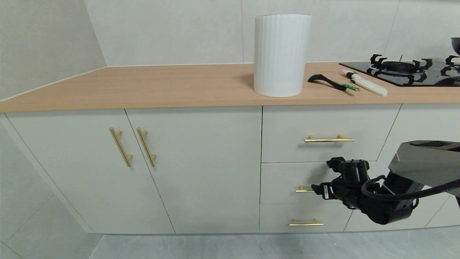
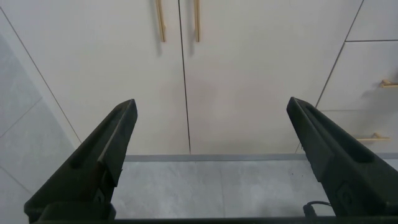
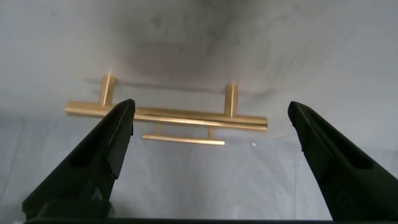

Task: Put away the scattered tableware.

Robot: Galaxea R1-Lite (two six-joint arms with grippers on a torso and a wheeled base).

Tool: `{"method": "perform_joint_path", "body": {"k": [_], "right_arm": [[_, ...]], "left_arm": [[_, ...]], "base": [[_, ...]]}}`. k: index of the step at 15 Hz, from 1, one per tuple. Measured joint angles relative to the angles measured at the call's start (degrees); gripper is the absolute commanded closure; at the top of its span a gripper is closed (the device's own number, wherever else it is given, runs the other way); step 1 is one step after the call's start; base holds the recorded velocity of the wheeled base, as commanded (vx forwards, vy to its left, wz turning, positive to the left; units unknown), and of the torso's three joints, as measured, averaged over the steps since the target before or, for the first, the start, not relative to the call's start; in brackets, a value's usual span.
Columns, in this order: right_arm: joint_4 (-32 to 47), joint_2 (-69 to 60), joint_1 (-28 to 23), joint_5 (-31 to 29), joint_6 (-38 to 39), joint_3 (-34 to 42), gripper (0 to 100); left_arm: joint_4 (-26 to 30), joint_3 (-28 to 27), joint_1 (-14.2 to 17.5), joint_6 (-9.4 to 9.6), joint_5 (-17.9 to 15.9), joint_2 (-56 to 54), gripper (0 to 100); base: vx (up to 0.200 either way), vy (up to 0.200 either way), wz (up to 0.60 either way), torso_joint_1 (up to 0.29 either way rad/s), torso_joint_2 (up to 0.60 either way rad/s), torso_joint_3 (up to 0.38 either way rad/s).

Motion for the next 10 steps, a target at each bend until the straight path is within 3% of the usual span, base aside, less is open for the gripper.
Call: {"method": "perform_joint_path", "body": {"k": [10], "right_arm": [[-1.6,5.4,0.0,-1.5,0.0,-2.7,0]], "left_arm": [[0.0,0.0,0.0,0.00,0.0,0.0,0]], "base": [[0.000,0.000,0.00,0.000,0.00,0.000]]}}
